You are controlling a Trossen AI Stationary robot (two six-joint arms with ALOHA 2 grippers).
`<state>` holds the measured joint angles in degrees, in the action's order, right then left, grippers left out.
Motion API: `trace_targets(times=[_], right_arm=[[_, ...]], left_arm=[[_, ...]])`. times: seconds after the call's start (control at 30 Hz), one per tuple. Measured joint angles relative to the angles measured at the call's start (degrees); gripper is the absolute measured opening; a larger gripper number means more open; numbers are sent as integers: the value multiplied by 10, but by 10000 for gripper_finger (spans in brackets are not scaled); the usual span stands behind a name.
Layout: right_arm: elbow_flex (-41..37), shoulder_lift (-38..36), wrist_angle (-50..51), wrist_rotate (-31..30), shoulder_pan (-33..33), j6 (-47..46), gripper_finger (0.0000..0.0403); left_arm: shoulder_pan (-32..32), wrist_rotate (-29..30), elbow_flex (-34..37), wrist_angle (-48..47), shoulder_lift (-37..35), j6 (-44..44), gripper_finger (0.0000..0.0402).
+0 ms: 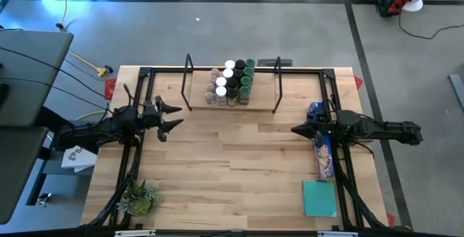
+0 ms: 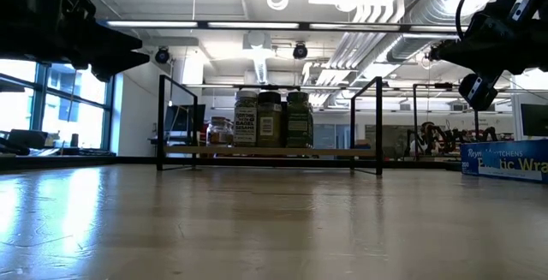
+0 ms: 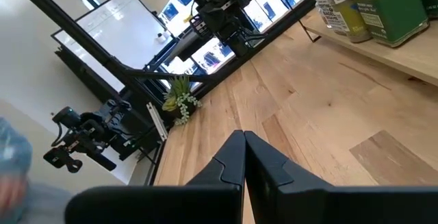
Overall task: Shelf spices
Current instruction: Return to Home Position
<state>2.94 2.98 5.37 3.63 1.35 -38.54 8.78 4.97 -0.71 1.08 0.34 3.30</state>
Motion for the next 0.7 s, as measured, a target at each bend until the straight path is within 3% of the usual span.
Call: trace_targets(times=[0.47,0.53,0.6,0.7], right_arm=[[1,-30,-16,12,-18,17,0],[-8,-30,-32,44,-20,88,0],[-23,-30,-78,76,-27,223,0],[-24,-30,-78,68,-35,364,0]], left_arm=[[0,0,0,0,0,0,232],[0,1,0,1,1,0,232],[0,3,0,1,3,0,232],[0,2,0,0,7,0,232]])
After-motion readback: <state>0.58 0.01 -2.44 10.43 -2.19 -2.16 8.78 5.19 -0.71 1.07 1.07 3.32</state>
